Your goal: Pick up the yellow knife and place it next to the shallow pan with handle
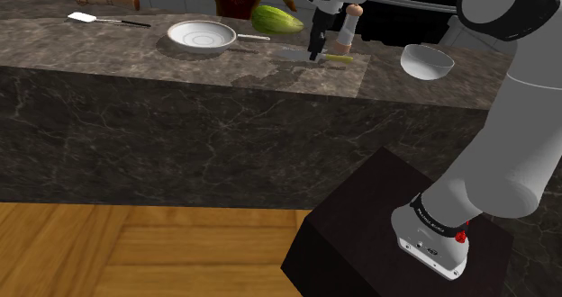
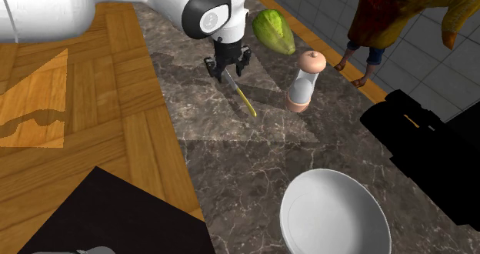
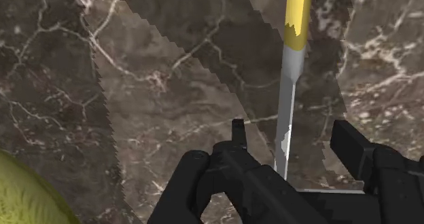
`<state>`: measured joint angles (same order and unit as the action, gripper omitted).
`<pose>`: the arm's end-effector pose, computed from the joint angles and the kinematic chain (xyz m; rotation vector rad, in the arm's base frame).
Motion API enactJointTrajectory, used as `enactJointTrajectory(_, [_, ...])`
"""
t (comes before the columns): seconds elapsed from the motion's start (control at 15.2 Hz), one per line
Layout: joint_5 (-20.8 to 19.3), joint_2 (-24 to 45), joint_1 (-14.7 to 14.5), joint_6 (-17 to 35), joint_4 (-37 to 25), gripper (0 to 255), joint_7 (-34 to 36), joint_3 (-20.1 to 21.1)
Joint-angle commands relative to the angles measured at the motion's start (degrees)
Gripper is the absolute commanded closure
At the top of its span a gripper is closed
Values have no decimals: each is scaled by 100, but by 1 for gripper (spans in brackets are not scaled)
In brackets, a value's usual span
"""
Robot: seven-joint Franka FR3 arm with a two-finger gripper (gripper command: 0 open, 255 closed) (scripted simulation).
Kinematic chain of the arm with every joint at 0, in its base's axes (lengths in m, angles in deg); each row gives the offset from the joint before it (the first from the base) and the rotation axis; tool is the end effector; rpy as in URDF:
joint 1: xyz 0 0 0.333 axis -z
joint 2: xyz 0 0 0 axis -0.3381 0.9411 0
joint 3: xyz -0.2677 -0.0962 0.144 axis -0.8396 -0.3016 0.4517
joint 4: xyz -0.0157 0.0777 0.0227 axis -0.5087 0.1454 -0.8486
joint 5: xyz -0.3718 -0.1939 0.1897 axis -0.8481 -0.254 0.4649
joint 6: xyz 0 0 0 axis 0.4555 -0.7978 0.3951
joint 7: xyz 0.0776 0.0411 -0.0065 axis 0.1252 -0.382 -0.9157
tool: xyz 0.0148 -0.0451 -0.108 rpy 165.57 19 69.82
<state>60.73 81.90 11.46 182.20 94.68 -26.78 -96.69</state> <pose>0.6948 -0.1660 0.3856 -2.8382 -1.2982 -0.1596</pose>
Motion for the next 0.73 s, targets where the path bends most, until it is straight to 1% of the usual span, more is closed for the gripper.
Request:
enactJointTrajectory(0.0, [0,0,0,0,0,0,0,0])
enactJointTrajectory(0.2, [0,0,0,0,0,0,0,0])
enactJointTrajectory(0.46, [-146,-236,1,-622,-412,0,96,-64])
enactJointTrajectory(0.66, [-147,-236,1,-622,-412,0,97,-64])
